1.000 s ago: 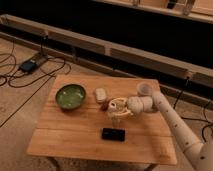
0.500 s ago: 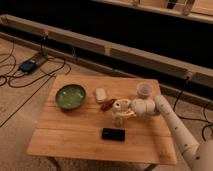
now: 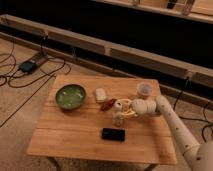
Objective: Stand the bottle upright
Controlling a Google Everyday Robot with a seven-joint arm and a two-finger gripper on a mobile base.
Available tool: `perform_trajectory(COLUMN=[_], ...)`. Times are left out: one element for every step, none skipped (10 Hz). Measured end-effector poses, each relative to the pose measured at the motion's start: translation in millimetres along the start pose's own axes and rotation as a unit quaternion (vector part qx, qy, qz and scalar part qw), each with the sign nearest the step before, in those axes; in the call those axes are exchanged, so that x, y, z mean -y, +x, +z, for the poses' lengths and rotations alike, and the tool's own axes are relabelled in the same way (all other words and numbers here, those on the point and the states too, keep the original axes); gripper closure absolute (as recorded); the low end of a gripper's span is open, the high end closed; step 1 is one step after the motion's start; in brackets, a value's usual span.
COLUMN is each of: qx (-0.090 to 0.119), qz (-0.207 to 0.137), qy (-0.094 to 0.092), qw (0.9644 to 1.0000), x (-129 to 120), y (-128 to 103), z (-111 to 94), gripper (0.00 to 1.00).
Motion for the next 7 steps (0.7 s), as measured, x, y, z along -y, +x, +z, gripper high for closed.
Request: perform_trajectory(qx=[0.000,0.000,0.000,0.000,0.000,0.000,0.000], qz=[0.000,0.000,0.001,0.001,0.001,0.001,0.001], qy=[0.000,0.000,0.000,0.000,0.000,0.001,0.002], qw=[1.0000,1.0000,1.0000,1.0000,1.0000,1.0000,1.0000], x=[0.1,0.3,0.3,0.4,0.4,0.5,0.7], y=[0.0,0.0,-0.1,-0.1,-0.1,0.0,0.1], z=[0.3,0.6,0.6,0.6,0.5,0.4,0.0], gripper=[0.69,0.56,0.47,0.37,0.25,0.21,0.20])
